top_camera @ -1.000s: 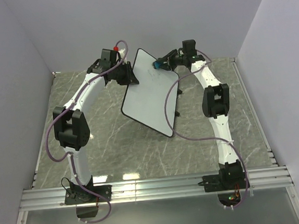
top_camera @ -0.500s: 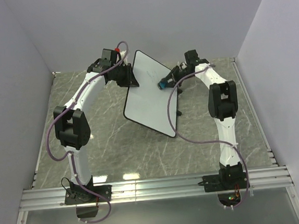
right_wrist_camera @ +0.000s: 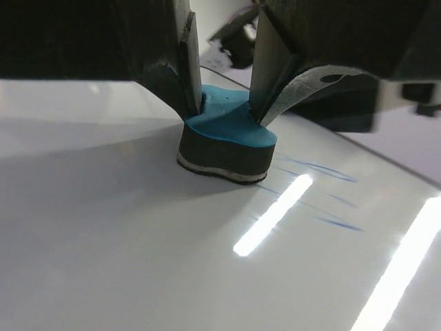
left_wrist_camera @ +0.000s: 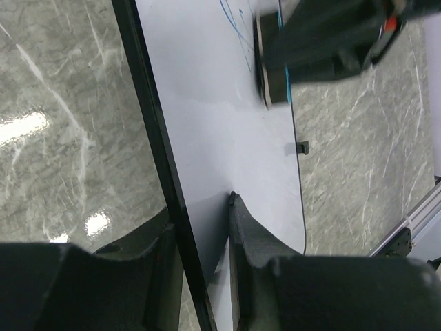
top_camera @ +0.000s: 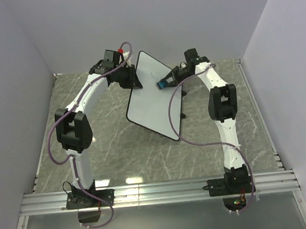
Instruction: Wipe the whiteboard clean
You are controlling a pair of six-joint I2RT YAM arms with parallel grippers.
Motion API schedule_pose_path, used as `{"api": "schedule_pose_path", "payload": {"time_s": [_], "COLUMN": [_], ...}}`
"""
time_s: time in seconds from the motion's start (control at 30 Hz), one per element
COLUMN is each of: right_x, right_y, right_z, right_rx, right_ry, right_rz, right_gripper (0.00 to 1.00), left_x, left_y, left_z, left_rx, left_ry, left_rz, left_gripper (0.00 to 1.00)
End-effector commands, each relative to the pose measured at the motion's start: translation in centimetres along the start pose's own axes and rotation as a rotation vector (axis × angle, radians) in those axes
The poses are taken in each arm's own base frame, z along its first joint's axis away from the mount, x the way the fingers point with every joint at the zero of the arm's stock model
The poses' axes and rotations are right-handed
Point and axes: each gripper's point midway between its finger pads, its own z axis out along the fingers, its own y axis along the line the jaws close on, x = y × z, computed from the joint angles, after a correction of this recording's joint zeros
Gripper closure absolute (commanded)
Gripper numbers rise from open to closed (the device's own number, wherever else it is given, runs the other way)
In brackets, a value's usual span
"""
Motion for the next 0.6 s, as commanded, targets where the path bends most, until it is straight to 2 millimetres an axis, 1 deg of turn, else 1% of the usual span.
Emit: {"api": "schedule_pose_path", "payload": {"time_s": [0.0, 0.03, 0.07, 0.13, 0.17, 0.23, 0.3, 0.33, 0.4, 0.47, 0.5, 0.53, 0.57], "right_x": [-4.2, -5.0, -6.3, -8.7, -9.3, -10.9, -11.7, -12.0, -11.7, -10.4, -9.7, -8.2, -7.3], "right_y": [1.3, 2.0, 3.1, 4.1, 4.5, 4.9, 5.2, 5.0, 4.6, 4.0, 3.8, 3.1, 2.7], "right_z": [6.7, 6.6, 6.8, 6.9, 7.0, 7.5, 7.7, 8.0, 8.1, 8.0, 8.0, 7.7, 7.6], "right_rx": [-0.075, -0.1, -0.141, -0.191, -0.217, -0.265, -0.285, -0.285, -0.274, -0.237, -0.22, -0.179, -0.154], "right_ry": [-0.086, -0.106, -0.131, -0.207, -0.22, -0.266, -0.281, -0.279, -0.262, -0.241, -0.227, -0.197, -0.181], "right_rz": [0.031, 0.04, 0.054, 0.054, 0.097, 0.117, 0.16, 0.176, 0.175, 0.15, 0.137, 0.108, 0.093], "right_gripper": [1.0, 1.0, 1.0, 1.0, 1.0, 1.0, 1.0, 1.0, 1.0, 1.0, 1.0, 1.0, 1.0], "left_x": [9.4, 9.5, 9.6, 9.7, 9.8, 9.8, 9.8, 9.8, 9.7, 9.5, 9.6, 9.5, 9.4], "left_y": [-3.6, -3.6, -3.7, -3.7, -3.8, -3.9, -3.9, -3.9, -3.7, -3.5, -3.4, -3.4, -3.2], "left_z": [3.4, 3.4, 3.3, 3.2, 3.1, 2.9, 2.7, 2.7, 2.6, 2.6, 2.7, 2.7, 2.8], "left_rx": [0.117, 0.115, 0.116, 0.119, 0.122, 0.121, 0.117, 0.115, 0.112, 0.111, 0.112, 0.111, 0.113], "left_ry": [0.298, 0.3, 0.3, 0.299, 0.303, 0.3, 0.296, 0.295, 0.291, 0.288, 0.288, 0.286, 0.288], "left_rz": [0.139, 0.138, 0.14, 0.137, 0.136, 0.138, 0.143, 0.144, 0.144, 0.143, 0.143, 0.142, 0.137], "left_gripper": [1.0, 1.0, 1.0, 1.0, 1.0, 1.0, 1.0, 1.0, 1.0, 1.0, 1.0, 1.0, 1.0]}}
